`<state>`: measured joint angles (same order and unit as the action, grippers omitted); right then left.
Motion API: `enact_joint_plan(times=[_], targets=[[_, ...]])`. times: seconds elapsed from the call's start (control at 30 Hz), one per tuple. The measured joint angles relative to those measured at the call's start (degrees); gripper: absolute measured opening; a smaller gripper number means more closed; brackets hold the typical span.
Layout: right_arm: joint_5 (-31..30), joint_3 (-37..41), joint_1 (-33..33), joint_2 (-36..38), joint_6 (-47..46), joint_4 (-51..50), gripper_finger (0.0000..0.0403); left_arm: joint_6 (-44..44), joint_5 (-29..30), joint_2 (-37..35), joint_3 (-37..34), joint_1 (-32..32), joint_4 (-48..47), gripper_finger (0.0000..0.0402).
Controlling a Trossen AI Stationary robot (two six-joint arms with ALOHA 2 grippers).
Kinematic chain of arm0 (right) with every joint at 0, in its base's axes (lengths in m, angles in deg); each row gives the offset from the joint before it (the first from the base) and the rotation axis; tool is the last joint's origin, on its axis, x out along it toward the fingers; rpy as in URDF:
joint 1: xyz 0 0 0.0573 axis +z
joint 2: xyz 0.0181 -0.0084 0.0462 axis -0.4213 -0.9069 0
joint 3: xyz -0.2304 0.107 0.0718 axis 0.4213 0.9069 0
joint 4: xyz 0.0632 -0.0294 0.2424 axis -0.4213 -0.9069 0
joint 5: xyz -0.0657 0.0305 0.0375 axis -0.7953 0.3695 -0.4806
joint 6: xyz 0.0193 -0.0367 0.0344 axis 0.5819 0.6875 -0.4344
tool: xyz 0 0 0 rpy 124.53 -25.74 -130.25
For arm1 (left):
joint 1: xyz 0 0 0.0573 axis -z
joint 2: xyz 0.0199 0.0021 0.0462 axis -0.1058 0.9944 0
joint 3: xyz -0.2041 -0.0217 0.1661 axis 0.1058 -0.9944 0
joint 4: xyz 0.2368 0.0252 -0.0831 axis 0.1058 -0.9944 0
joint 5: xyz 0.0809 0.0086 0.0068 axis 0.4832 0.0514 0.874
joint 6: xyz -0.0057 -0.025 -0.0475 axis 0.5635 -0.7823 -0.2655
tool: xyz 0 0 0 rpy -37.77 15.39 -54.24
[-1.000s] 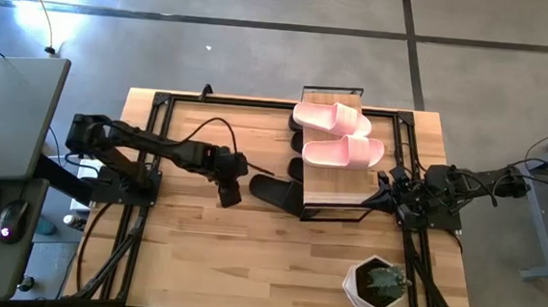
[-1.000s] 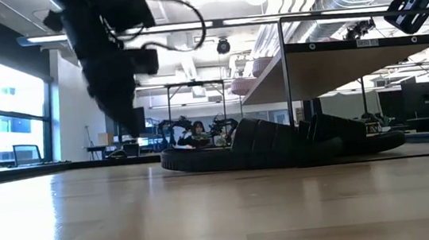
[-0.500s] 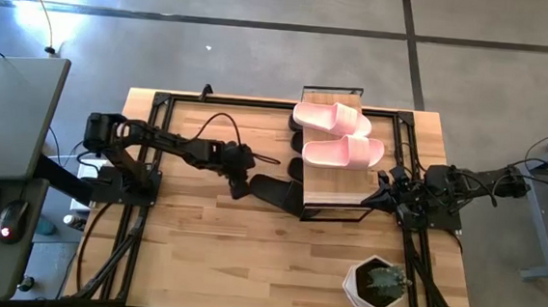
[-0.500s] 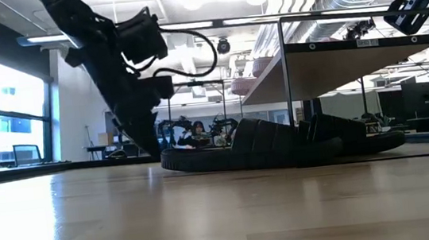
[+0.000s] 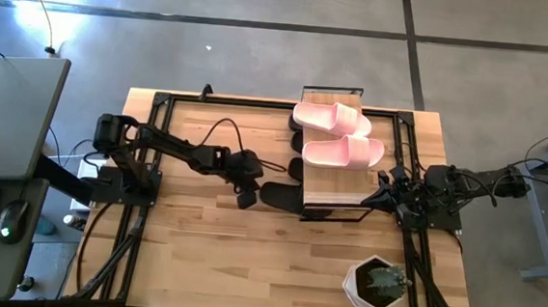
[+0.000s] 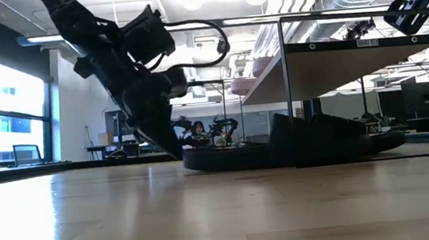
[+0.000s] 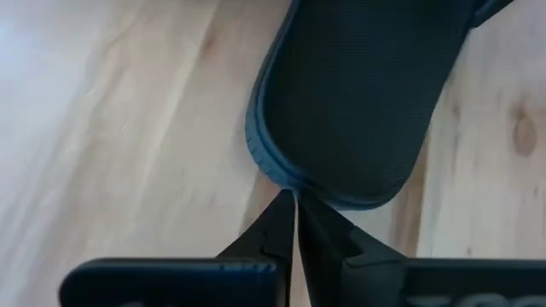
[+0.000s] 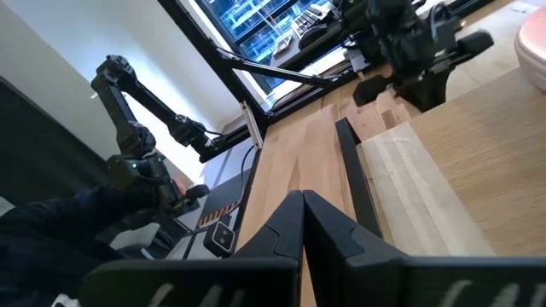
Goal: Pick and place slides into the shelf
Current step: Put the black slide under the shelf
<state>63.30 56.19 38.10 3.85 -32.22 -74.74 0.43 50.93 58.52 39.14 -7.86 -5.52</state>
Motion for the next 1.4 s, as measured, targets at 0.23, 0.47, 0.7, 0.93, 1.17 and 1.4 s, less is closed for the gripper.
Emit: enact_joint_plan(times=[0.23,0.47,0.7,0.93,1.17,1.4], targets=[[0.0,0.0,0.0,0.0,0.0,-0.3,0.0,-1.0,0.5,1.2,0.0,1.3,5.2,0.0012],[0.0,0.0,0.0,0.0,0.0,-0.3,0.0,-1.6,-0.1,1.2,0.0,1.4,10.6,0.0012],[0.0,0.0,0.0,0.0,0.0,-0.3,0.0,-2.9,0.2,1.5,0.1,2.1,11.8,0.0012],[-0.5,0.0,0.0,0.0,-0.1,0.6,0.0,-0.6,1.0,1.1,0.0,1.2,6.2,0.0012],[-0.5,-5.9,0.0,0.0,2.9,-1.4,0.0,-0.4,0.1,1.0,0.0,1.2,-0.7,0.0012],[-3.2,-12.0,0.0,0.1,10.2,-2.8,0.0,-1.4,0.6,2.1,0.0,1.2,2.0,0.0012]])
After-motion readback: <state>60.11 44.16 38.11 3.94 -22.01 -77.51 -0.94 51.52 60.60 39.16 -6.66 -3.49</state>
